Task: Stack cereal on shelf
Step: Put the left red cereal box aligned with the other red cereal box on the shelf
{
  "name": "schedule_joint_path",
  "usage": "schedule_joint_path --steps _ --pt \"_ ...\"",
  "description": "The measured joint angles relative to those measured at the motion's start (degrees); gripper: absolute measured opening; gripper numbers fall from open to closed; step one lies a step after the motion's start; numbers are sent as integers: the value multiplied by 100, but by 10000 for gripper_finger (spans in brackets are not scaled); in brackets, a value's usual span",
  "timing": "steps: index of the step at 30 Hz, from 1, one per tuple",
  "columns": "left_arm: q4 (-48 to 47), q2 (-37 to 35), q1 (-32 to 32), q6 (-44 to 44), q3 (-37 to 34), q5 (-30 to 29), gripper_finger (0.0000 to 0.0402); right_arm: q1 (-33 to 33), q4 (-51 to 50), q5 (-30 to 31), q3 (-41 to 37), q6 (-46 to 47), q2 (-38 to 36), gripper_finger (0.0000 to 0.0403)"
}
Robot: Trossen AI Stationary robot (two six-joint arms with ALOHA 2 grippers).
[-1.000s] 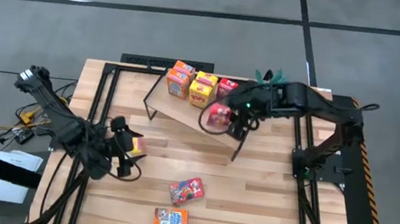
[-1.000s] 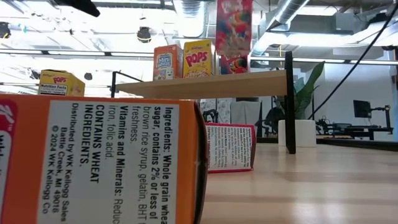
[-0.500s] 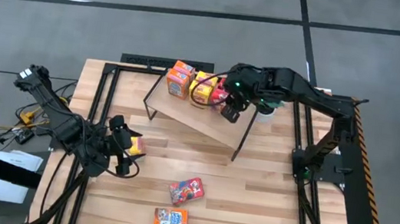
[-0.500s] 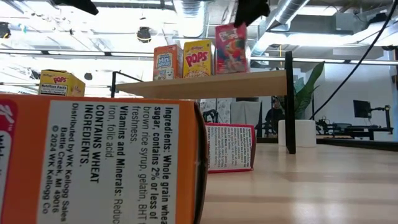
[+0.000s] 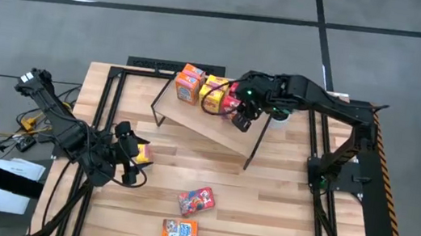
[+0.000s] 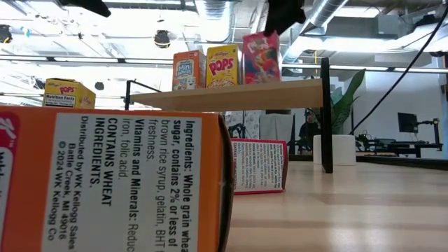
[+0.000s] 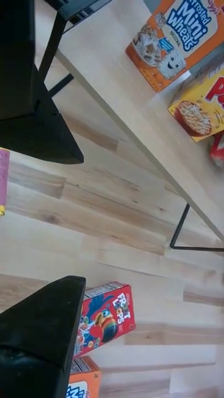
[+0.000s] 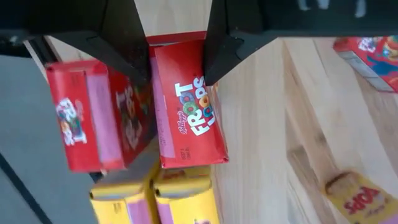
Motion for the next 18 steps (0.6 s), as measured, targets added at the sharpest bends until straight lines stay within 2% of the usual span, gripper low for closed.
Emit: schedule_joint_path --steps 5,18 --pt "1 0 0 0 0 -4 300 2 235 11 -270 17 -117 167" --pt "2 0 0 0 0 -9 300 -14 426 26 -293 53 -108 168"
